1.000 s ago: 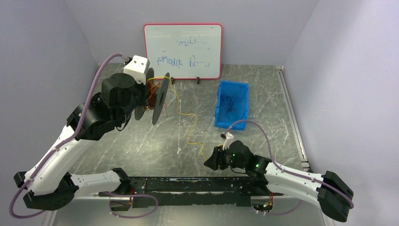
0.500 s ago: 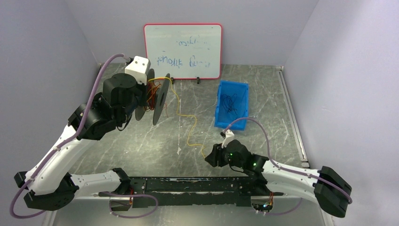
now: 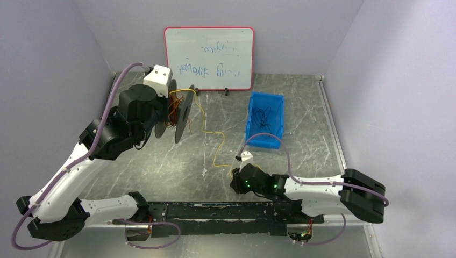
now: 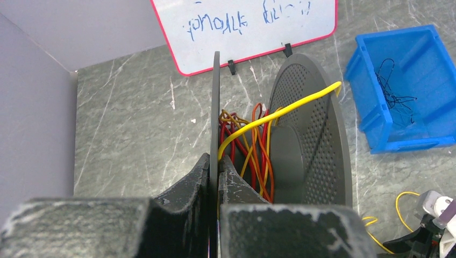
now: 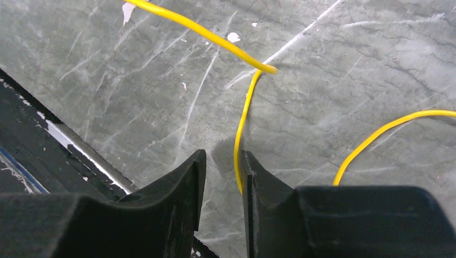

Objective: Wrap the cables

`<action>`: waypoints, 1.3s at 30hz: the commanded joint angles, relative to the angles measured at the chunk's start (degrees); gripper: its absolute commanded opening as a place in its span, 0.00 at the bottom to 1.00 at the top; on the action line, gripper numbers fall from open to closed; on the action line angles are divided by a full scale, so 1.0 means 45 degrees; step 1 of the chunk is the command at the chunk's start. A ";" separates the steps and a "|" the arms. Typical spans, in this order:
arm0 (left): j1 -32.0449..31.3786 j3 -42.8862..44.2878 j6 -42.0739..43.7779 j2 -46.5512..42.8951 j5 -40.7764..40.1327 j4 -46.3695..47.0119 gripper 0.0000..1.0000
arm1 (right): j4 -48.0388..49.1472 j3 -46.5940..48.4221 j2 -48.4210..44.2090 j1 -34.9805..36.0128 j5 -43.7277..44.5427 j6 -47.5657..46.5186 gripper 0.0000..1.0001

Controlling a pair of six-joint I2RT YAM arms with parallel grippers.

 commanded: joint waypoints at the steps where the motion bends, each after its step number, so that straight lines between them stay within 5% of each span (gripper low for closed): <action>1: 0.0115 -0.0014 0.0013 -0.0373 0.0005 0.1134 0.07 | -0.0934 0.0642 0.0593 0.0713 0.1723 0.0190 0.32; 9: 0.0144 -0.0255 -0.0005 -0.0519 0.0115 0.1242 0.07 | -0.2542 0.1756 0.2133 0.1993 0.3787 0.1153 0.00; 28: 0.1299 -0.0754 -0.0627 0.0528 0.1361 0.1911 0.07 | -0.2145 0.2591 0.2345 0.3783 0.4108 0.1048 0.00; 39: 0.1651 -0.1608 -0.0648 0.0769 0.2886 0.2037 0.07 | -0.5776 0.4126 -0.1508 0.3799 0.7865 0.1895 0.00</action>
